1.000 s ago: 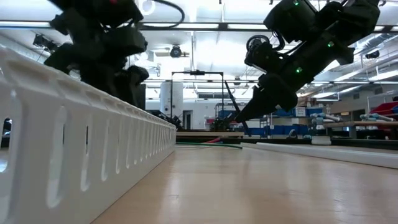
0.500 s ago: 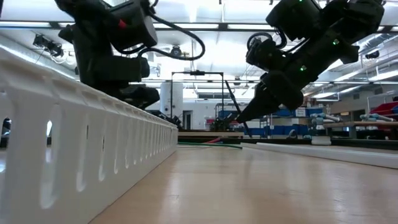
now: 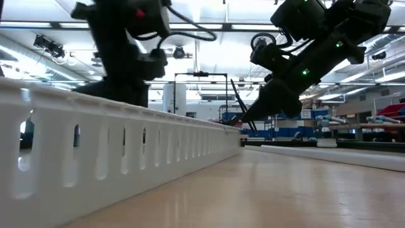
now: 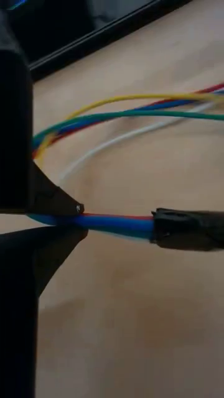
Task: Ziptie cables
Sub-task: Wrap the cable wire in the zip tie
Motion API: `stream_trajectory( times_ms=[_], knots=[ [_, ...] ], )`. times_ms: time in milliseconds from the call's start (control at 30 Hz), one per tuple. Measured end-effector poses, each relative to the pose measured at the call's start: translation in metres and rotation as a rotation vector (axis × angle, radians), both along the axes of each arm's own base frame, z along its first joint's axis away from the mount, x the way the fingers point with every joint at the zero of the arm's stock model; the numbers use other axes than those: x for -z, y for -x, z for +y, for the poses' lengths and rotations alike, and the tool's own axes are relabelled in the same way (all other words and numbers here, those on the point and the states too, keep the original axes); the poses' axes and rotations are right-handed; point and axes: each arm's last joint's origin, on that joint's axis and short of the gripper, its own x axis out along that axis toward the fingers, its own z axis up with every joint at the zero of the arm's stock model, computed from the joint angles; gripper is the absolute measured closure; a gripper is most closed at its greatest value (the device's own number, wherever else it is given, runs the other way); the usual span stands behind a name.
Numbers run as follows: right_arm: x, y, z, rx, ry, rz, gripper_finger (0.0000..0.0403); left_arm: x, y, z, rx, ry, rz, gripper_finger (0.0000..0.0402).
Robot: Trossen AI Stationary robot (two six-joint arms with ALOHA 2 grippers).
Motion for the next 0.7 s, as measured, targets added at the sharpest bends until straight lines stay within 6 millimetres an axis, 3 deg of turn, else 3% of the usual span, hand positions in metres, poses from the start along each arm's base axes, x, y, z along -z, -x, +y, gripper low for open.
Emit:
stream_trajectory(
  times_ms=[167, 333, 500, 700],
  knots=[
    [-0.005, -0.003, -0.010, -0.007, 0.063, -0.013, 0.0402, -0.025, 0.005, 0.026, -0.095, -0.013, -0.144, 0.0401],
    [-0.024, -0.010, -0.025, -0.087, 0.080, -0.154, 0.0403, -0.038, -0.007, 0.044, -0.088, 0.064, -0.293, 0.0401],
    [-0.042, -0.020, -0.040, -0.195, 0.049, -0.252, 0.0403, -0.034, -0.025, 0.053, -0.040, 0.076, -0.325, 0.0401],
    [-0.043, -0.021, -0.053, -0.258, -0.032, -0.260, 0.0403, -0.032, -0.046, 0.060, -0.035, 0.099, -0.371, 0.0401]
  ],
)
